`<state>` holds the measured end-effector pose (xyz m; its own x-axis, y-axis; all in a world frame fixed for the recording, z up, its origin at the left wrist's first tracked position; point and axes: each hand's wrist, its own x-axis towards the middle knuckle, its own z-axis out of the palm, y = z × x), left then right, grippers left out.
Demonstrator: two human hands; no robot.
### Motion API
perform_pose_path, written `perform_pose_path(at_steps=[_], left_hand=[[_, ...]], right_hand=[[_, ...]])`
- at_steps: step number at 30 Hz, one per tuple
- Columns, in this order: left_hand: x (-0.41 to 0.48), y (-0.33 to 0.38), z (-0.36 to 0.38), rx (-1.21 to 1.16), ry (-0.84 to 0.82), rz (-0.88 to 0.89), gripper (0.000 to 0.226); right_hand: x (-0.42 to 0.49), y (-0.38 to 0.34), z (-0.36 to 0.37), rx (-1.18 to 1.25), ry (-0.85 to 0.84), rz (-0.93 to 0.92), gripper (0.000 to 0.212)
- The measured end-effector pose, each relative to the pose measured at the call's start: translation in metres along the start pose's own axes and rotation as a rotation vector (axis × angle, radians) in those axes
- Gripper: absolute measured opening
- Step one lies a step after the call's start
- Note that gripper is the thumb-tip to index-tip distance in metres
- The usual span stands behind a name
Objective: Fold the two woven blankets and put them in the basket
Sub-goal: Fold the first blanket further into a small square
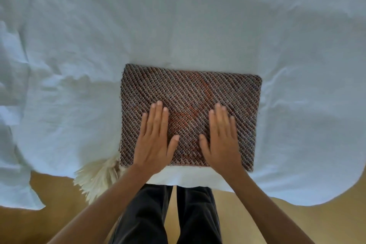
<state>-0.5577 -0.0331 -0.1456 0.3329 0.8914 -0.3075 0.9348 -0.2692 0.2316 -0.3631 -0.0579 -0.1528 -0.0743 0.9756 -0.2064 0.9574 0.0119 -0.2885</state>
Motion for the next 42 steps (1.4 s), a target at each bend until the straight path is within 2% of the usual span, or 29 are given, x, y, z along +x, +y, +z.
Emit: perform_pose_path(at_steps=[3,7,11,14,17,20,23,25,28,35,42], left_hand=[[-0.003,-0.02,0.001,-0.022,0.025,-0.14,0.072],[0.008,-0.03,0.022,0.009,-0.109,-0.177,0.074],[0.0,-0.027,0.005,-0.132,-0.022,-0.26,0.073],[-0.006,-0.03,-0.014,-0.399,0.049,-0.516,0.076],[0.002,-0.039,-0.025,-0.61,0.013,-0.677,0.07],[0.02,-0.053,-0.035,-0.828,-0.068,-0.854,0.073],[0.028,-0.062,-0.045,-1.091,-0.197,-0.961,0.067],[0.029,-0.065,-0.05,-1.238,-0.261,-0.954,0.061],[0.026,-0.066,-0.055,-1.225,-0.292,-0.895,0.059],[0.012,-0.064,-0.095,-1.249,-0.294,-0.804,0.049],[-0.005,-0.065,-0.168,-1.215,-0.328,-0.664,0.039]], right_hand=[[-0.01,0.033,-0.004,-0.048,0.006,0.1,0.062],[-0.002,0.047,0.018,-0.092,-0.119,0.109,0.063],[-0.008,0.042,0.001,0.004,-0.04,0.162,0.064],[-0.018,0.04,-0.019,0.216,0.071,0.413,0.066],[-0.014,0.036,-0.028,0.477,0.073,0.742,0.065],[0.002,0.032,-0.042,0.646,0.065,0.883,0.056],[0.015,0.038,-0.053,0.749,-0.05,0.988,0.053],[0.019,0.046,-0.057,0.793,-0.149,1.034,0.06],[0.021,0.047,-0.065,0.915,-0.211,1.041,0.052],[0.006,0.023,-0.099,1.105,-0.225,1.034,0.032],[-0.036,-0.014,-0.158,1.193,-0.127,1.016,0.033]])
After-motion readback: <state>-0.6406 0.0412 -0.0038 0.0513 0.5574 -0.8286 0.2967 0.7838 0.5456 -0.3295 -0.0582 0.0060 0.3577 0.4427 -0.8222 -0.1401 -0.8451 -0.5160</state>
